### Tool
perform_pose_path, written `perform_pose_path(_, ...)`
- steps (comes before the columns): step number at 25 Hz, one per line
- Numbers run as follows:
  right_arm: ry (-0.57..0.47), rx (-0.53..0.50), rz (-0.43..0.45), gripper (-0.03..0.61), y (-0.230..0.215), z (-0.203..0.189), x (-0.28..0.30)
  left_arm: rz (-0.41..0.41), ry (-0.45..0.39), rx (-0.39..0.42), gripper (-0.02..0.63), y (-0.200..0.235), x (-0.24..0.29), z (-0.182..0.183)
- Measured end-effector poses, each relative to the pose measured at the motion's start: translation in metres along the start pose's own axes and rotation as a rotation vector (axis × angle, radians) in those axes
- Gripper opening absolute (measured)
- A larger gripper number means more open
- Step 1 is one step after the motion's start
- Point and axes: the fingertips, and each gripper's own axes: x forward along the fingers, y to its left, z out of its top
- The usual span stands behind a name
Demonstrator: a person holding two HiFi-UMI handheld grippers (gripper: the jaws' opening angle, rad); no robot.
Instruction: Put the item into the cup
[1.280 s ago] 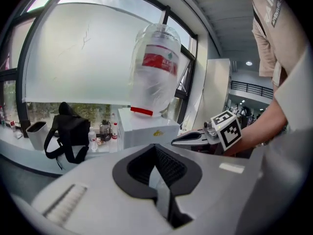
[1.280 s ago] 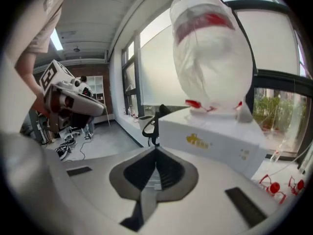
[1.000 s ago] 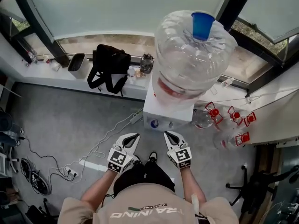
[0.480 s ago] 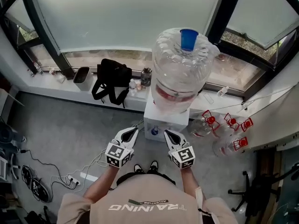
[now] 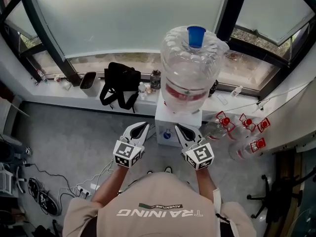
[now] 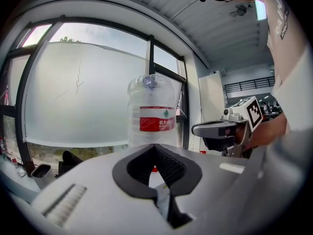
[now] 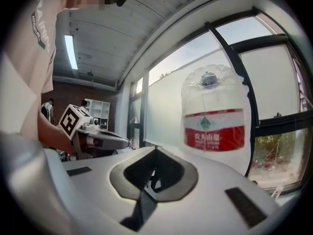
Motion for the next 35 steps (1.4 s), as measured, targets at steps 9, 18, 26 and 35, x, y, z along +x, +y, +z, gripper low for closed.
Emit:
perform_pose_path(9,-0.002,-0.013,0.012,0.011,-0.006,0.007,0.002,0.051,-0.028,-0.023,0.008,0.015,-0.008,0.006)
perform_pose_path(18,0.015,-0.014,0.015,0.011,-0.003,0.000,0.003,0.036,-0.004,-0.021,0.008,0.002,-0.014,-0.005)
perform_pose_path(26,0.032,-0.051,0.029,0.011,-0.004,-0.006,0.003,0.023,-0.021,-0.014,0.008,0.002,-0.011,0.003)
perform_pose_path(35,0.041,-0.057,0.047,0.011,0.000,-0.006,0.002,0.030,-0.011,-0.034,0.008,0.005,-0.013,-0.002)
